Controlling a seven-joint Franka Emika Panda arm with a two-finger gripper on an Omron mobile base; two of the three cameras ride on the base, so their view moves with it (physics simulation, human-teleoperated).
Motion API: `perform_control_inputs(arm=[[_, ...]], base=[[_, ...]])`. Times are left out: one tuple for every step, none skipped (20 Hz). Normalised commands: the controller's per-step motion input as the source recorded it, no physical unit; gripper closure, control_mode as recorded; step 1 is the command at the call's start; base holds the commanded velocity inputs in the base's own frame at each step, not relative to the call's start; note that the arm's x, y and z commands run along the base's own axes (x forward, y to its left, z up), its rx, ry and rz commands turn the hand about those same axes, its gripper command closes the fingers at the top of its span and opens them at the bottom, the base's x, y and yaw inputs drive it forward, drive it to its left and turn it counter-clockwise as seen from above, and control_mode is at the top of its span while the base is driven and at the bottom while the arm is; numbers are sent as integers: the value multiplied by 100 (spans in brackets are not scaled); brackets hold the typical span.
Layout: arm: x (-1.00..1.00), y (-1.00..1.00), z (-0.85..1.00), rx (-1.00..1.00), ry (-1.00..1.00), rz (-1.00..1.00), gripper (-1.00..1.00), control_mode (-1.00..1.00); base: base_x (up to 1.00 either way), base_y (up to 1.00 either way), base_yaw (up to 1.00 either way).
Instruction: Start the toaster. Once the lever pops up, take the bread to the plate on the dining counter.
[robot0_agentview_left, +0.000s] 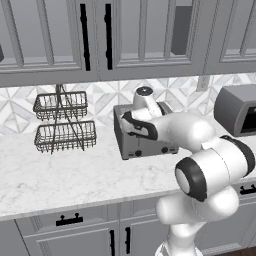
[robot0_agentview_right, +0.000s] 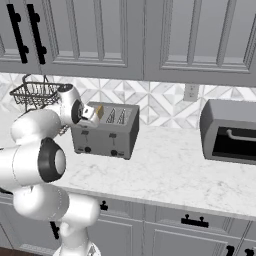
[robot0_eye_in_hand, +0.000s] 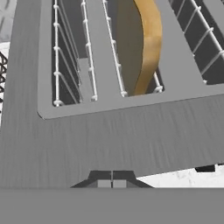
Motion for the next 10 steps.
perform_control_inputs(arm=[[27,0,-47,0,4,0,100,-100],[14,0,-51,0,6,0,100,-100],[2,0,-51,0,6,0,100,-100],[0,0,-50,0,6,0,100,-100],[0,0,-53,0,7,0,100,-100],[0,0,-51,0,8,0,100,-100],[0,0,-49,0,8,0,100,-100],[-10,0,-46,0,6,0,100,-100],[-19,0,-43,0,5,0,100,-100],[-25,0,-40,0,2,0,100,-100]], base=[[0,0,0],[0,0,0],[0,0,0],[0,0,0],[0,0,0],[0,0,0],[0,0,0],[0,0,0],[0,0,0],[0,0,0]])
